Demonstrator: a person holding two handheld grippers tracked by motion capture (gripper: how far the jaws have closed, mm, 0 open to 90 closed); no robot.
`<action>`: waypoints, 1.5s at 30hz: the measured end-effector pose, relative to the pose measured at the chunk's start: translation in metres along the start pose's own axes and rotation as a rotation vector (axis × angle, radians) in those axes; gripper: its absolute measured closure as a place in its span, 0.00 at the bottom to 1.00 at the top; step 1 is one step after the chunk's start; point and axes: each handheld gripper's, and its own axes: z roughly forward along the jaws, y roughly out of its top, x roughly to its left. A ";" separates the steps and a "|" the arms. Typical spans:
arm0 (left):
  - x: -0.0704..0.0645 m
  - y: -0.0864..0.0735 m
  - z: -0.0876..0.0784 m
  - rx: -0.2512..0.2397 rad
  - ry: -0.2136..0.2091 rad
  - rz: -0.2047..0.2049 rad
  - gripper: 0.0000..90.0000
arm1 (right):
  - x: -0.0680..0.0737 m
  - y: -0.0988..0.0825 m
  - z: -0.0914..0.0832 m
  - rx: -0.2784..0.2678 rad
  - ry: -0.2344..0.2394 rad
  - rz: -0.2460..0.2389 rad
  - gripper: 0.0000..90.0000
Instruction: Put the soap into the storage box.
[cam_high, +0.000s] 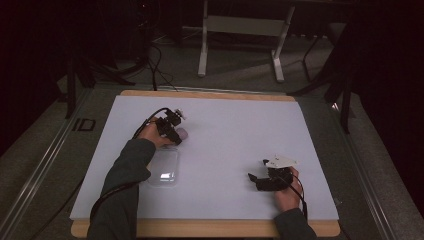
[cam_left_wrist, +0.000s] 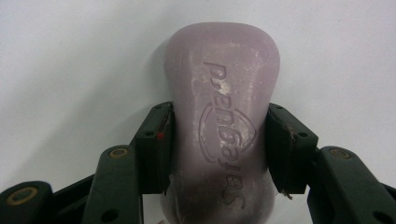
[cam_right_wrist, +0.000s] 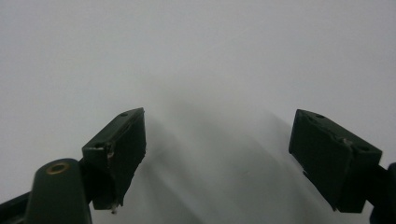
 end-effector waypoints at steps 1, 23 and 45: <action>0.000 0.000 0.000 0.000 0.000 0.000 0.53 | 0.000 0.000 0.000 0.000 0.000 0.000 0.20; 0.000 0.020 0.002 0.152 -0.005 -0.033 0.54 | 0.000 0.000 0.001 0.011 0.005 -0.007 0.20; 0.006 0.007 -0.011 0.144 0.001 -0.093 0.55 | 0.001 0.000 0.001 0.012 0.003 -0.010 0.21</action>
